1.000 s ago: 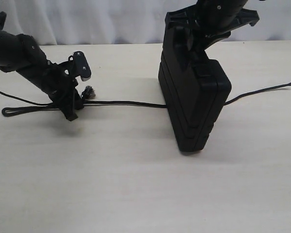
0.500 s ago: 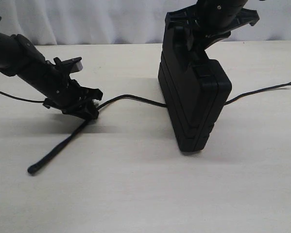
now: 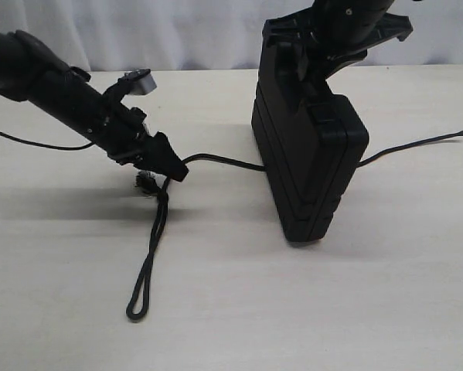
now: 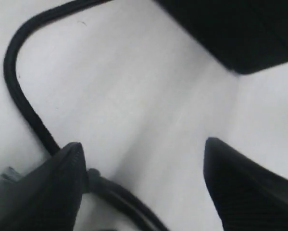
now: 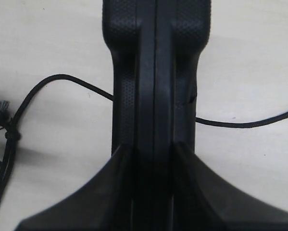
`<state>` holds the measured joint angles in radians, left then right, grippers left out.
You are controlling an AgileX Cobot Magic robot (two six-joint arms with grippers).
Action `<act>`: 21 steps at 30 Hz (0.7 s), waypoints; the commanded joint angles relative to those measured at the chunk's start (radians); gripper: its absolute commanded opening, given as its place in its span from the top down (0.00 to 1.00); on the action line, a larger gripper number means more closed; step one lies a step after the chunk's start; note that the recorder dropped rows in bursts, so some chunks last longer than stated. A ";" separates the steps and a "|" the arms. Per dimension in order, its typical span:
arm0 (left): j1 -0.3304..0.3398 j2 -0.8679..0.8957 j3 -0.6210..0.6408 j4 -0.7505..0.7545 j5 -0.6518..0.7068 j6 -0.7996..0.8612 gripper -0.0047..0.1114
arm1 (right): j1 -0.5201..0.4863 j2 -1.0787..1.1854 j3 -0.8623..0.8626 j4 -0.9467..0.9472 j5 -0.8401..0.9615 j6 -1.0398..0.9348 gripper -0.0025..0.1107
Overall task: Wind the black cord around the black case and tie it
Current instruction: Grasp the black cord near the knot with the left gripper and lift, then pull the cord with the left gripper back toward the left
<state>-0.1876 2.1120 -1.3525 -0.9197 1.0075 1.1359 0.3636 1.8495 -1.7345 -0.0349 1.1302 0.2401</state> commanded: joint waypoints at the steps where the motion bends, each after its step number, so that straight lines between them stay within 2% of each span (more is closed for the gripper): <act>1: -0.007 -0.050 -0.034 0.157 0.070 0.288 0.41 | -0.001 0.011 0.003 -0.003 0.038 -0.031 0.94; 6: -0.072 -0.055 -0.034 0.306 0.051 0.745 0.41 | -0.001 0.011 0.003 -0.003 0.038 -0.031 0.94; 8: -0.106 -0.055 -0.034 0.375 -0.006 0.837 0.41 | -0.001 0.011 0.003 -0.003 0.038 -0.031 0.94; 15: -0.217 -0.014 -0.034 0.701 -0.193 0.859 0.41 | -0.001 0.011 0.003 -0.003 0.038 -0.031 0.94; 21: -0.243 0.042 -0.034 0.723 -0.265 0.859 0.41 | -0.001 0.011 0.003 -0.003 0.040 -0.030 0.94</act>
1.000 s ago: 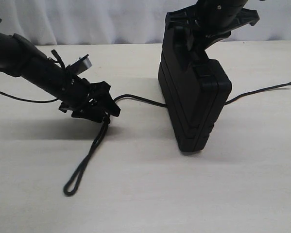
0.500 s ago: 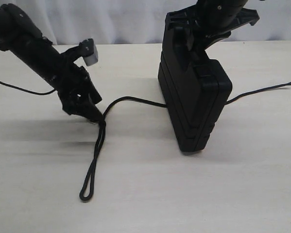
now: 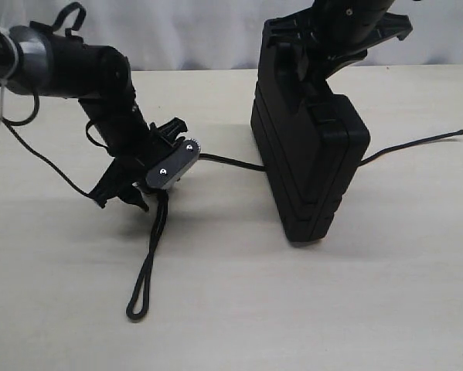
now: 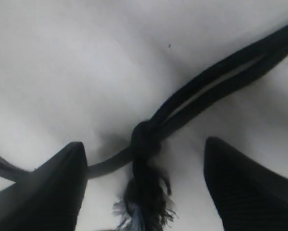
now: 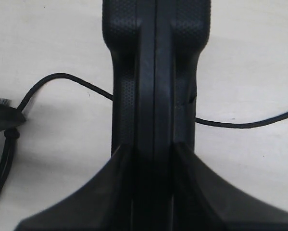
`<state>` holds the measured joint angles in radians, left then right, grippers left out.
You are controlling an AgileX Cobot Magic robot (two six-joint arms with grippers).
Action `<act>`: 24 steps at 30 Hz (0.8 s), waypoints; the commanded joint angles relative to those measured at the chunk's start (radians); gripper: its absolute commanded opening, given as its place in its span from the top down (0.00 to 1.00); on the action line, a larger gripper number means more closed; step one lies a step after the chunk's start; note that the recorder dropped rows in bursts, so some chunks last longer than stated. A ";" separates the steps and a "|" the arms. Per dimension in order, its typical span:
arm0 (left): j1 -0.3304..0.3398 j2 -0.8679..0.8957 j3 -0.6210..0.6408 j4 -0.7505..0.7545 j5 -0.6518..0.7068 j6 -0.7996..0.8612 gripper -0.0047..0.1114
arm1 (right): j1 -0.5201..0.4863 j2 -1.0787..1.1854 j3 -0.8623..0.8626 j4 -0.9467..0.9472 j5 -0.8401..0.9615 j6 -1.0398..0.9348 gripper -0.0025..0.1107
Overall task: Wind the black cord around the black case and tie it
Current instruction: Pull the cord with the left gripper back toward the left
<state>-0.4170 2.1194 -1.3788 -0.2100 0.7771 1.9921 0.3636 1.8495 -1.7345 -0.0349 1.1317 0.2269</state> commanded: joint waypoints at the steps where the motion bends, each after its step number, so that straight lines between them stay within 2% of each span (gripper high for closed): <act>1: -0.014 0.043 -0.007 0.014 -0.037 0.003 0.42 | -0.001 0.011 0.003 -0.003 0.038 -0.023 0.94; 2: -0.014 0.048 -0.007 0.014 -0.037 0.003 0.45 | -0.001 0.011 0.003 -0.003 0.038 -0.025 0.94; 5: -0.014 0.055 -0.007 0.016 -0.021 -0.009 0.61 | -0.001 0.011 0.003 -0.003 0.042 -0.032 0.94; 10: -0.014 0.055 -0.007 -0.020 0.044 -0.121 0.96 | -0.001 0.011 0.003 -0.003 0.042 -0.032 0.94; 16: -0.014 0.054 -0.007 -0.175 0.051 -0.317 0.96 | -0.001 0.011 0.003 -0.003 0.042 -0.038 0.94; 20: -0.012 0.015 -0.007 -0.195 0.037 -0.472 0.96 | -0.001 0.011 0.003 -0.003 0.044 -0.038 0.94; 24: 0.025 -0.048 -0.007 -0.254 0.021 -0.550 0.96 | -0.001 0.011 0.003 -0.003 0.044 -0.038 0.94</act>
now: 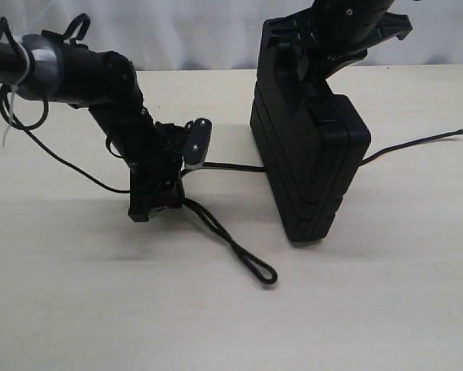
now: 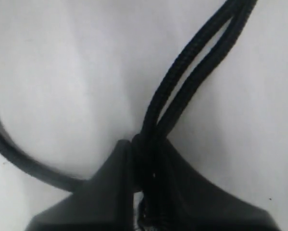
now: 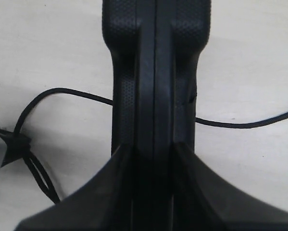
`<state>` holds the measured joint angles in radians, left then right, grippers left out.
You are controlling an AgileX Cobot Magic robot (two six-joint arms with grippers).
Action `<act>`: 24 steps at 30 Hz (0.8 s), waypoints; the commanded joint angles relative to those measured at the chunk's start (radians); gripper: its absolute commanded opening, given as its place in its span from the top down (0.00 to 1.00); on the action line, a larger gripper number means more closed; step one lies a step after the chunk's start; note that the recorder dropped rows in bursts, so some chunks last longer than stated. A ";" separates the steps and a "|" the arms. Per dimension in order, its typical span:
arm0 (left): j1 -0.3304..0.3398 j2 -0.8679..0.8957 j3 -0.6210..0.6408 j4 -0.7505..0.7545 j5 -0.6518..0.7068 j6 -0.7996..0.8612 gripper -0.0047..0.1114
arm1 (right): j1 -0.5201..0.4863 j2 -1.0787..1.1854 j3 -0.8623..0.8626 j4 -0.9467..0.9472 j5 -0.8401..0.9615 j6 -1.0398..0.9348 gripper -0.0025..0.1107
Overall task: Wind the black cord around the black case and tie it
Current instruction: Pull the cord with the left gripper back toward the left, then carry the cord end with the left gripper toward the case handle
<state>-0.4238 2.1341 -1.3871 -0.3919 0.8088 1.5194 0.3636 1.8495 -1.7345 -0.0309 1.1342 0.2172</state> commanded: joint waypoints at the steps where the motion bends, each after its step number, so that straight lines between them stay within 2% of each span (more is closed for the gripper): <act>1: 0.047 -0.078 0.001 -0.118 -0.003 -0.071 0.96 | -0.001 0.011 0.003 -0.007 0.042 -0.029 0.94; 7: 0.175 -0.136 0.001 -0.495 0.099 0.068 0.96 | -0.001 0.011 0.003 -0.007 0.045 -0.029 0.94; 10: 0.242 -0.138 0.001 -0.678 0.114 0.058 0.96 | -0.001 0.011 0.003 -0.007 0.045 -0.029 0.94; 13: 0.291 -0.138 0.001 -0.799 0.121 0.044 0.96 | -0.001 0.011 0.003 -0.007 0.048 -0.029 0.94; 16: 0.301 -0.138 0.001 -0.853 0.131 0.052 0.96 | -0.001 0.011 0.003 -0.007 0.048 -0.029 0.94; 19: 0.289 -0.138 0.001 -0.853 0.077 0.054 0.96 | -0.001 0.011 0.003 -0.007 0.048 -0.029 0.94; 24: 0.252 -0.138 0.001 -0.760 -0.064 0.054 0.96 | -0.001 0.011 0.003 -0.007 0.048 -0.029 0.94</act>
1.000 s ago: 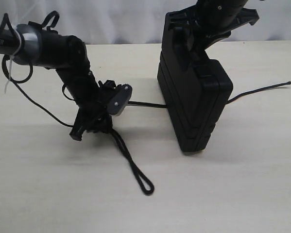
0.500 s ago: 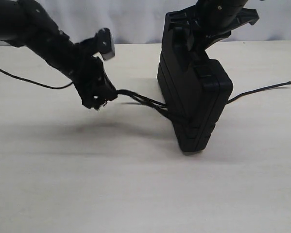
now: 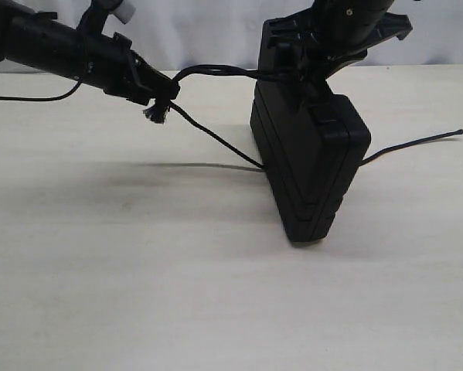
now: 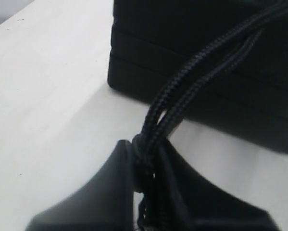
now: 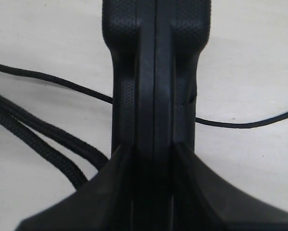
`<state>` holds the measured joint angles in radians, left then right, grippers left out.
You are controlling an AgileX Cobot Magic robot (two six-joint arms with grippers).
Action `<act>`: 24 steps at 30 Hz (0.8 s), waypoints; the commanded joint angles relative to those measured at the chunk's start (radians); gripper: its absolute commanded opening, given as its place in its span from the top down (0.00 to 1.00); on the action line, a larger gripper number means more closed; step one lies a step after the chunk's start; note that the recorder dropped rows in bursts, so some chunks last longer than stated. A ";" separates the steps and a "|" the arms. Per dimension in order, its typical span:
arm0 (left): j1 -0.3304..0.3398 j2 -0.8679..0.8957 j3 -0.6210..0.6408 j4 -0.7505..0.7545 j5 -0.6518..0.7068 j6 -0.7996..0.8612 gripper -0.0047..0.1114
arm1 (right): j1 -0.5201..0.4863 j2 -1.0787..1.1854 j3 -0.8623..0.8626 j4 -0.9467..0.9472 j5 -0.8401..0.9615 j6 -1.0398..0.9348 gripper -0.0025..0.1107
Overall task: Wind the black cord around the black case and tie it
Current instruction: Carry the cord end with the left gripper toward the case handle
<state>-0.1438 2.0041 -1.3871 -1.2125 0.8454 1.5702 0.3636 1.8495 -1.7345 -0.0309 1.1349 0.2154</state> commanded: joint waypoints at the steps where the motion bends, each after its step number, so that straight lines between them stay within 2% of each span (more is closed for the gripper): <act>1: -0.037 -0.008 0.001 0.095 -0.136 -0.002 0.96 | -0.001 0.011 0.003 -0.007 0.047 -0.027 0.94; 4: -0.056 -0.008 0.001 0.131 -0.212 -0.025 0.96 | -0.001 0.011 0.003 -0.007 0.047 -0.027 0.94; 7: -0.060 -0.008 0.001 0.087 -0.257 -0.027 0.96 | -0.001 0.011 0.003 -0.007 0.047 -0.029 0.94; 11: -0.062 -0.008 0.001 0.005 -0.258 -0.023 0.96 | -0.001 0.011 0.003 -0.007 0.047 -0.037 0.94; 15: -0.070 -0.008 0.001 -0.004 -0.254 -0.021 0.96 | -0.001 0.011 0.003 -0.007 0.047 -0.037 0.94; 24: -0.181 -0.008 0.001 -0.004 -0.262 0.007 0.96 | -0.001 0.011 0.003 -0.003 0.047 -0.037 0.94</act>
<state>-0.2867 2.0041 -1.3871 -1.2023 0.5901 1.5601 0.3636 1.8495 -1.7345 -0.0309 1.1366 0.1998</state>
